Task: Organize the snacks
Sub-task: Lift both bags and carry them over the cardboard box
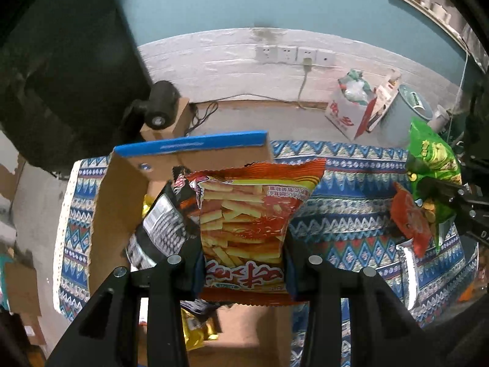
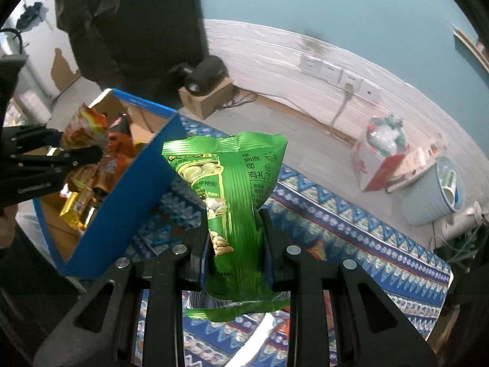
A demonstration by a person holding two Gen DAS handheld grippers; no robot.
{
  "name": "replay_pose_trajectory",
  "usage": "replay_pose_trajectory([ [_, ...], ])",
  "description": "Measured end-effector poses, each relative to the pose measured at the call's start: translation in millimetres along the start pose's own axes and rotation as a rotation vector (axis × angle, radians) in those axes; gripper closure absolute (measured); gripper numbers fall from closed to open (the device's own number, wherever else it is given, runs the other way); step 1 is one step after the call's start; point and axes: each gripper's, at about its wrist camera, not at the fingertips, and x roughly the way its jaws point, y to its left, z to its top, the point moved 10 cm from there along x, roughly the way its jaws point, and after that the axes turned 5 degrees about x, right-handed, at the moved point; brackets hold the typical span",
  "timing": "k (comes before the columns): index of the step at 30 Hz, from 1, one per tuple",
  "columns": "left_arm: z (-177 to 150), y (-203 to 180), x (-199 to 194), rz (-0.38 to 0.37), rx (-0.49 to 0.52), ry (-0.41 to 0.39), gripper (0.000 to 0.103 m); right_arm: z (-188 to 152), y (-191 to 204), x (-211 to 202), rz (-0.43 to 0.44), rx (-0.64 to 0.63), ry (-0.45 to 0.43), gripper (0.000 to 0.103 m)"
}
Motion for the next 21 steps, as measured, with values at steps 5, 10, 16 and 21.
replay_pose_trajectory([
  [5, -20, 24, 6, 0.011, -0.036, 0.031, 0.062, 9, 26, 5, 0.026, -0.023, 0.005, 0.078],
  [10, -32, 47, 6, 0.014, -0.080, 0.038, 0.062, 19, 55, 12, 0.052, -0.050, 0.008, 0.078],
  [16, -45, 73, 2, 0.028, -0.121, 0.034, 0.062, 30, 88, 23, 0.082, -0.089, 0.016, 0.078],
  [21, -56, 91, 2, 0.032, -0.155, 0.039, 0.062, 38, 112, 33, 0.096, -0.114, 0.027, 0.078],
])
